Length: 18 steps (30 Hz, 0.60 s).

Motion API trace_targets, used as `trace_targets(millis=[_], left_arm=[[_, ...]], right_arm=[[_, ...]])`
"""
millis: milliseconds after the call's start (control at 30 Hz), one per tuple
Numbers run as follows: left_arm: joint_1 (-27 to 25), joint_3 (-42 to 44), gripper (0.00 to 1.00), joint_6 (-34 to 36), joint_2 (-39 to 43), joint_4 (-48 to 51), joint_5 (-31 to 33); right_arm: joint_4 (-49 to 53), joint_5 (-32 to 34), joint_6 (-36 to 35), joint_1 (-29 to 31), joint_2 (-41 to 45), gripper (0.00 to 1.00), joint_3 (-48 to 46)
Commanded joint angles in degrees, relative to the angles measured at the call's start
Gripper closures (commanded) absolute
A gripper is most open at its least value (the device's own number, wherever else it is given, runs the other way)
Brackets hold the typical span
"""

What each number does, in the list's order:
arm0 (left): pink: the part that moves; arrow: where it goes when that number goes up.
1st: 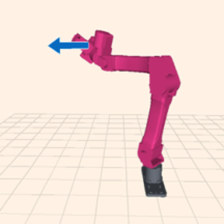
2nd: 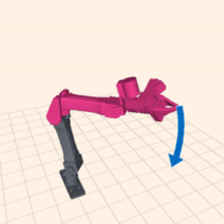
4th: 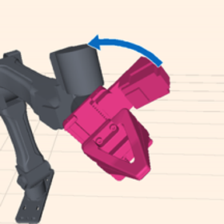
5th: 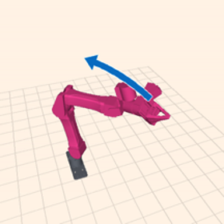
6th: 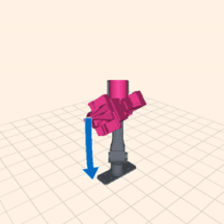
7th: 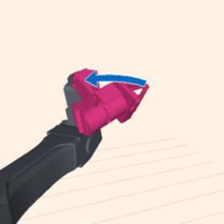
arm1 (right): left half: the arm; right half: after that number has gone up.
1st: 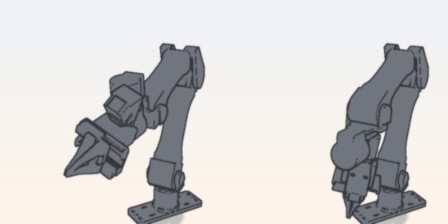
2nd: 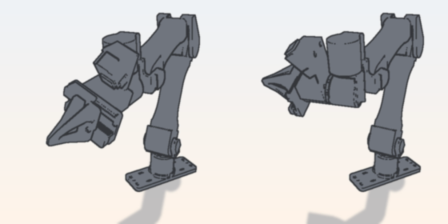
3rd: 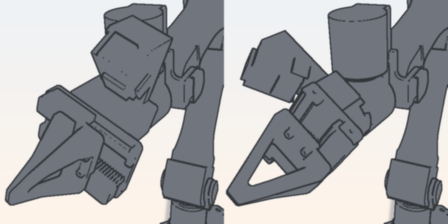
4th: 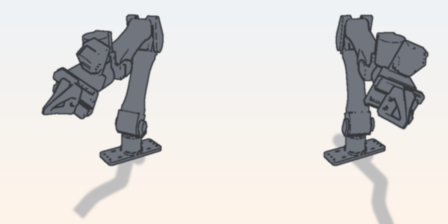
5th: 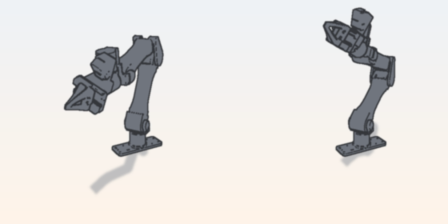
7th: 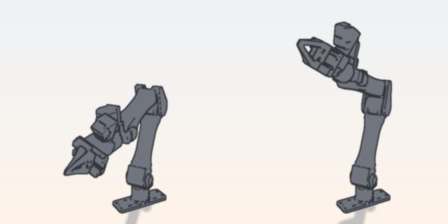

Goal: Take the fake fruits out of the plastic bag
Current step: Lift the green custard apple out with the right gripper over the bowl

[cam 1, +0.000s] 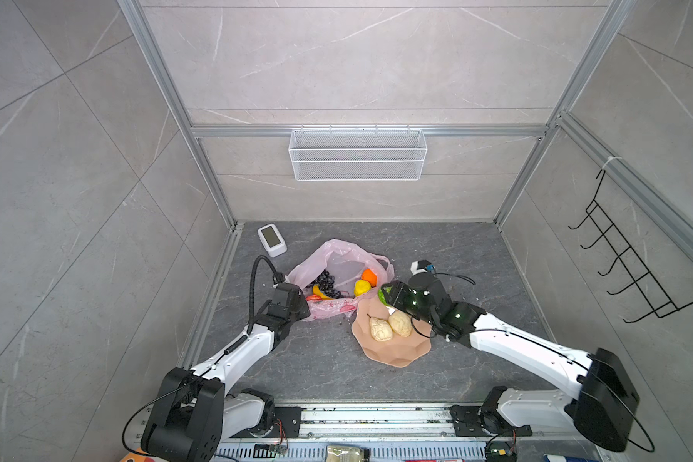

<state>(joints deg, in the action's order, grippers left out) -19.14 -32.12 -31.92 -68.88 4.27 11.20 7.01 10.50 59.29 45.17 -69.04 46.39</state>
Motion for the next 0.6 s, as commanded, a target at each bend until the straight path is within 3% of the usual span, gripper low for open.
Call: trace_targets(millis=[0,233,567], left_arm=[[-0.3,-0.31,1.0,0.46,0.93,-0.92,-0.81],[-0.31,-0.48,1.0,0.37,0.48,-0.97,-0.98],[-0.3,-0.33,1.0,0.41,0.7,-0.97,-0.7]], right_arm=[[3.37,4.79,7.9,1.35,6.49,0.45,-5.0],[9.47,8.93,15.55,5.69,16.6,0.46,-11.63],[4.98,8.19,26.2,11.74,17.16,0.46,-19.56]])
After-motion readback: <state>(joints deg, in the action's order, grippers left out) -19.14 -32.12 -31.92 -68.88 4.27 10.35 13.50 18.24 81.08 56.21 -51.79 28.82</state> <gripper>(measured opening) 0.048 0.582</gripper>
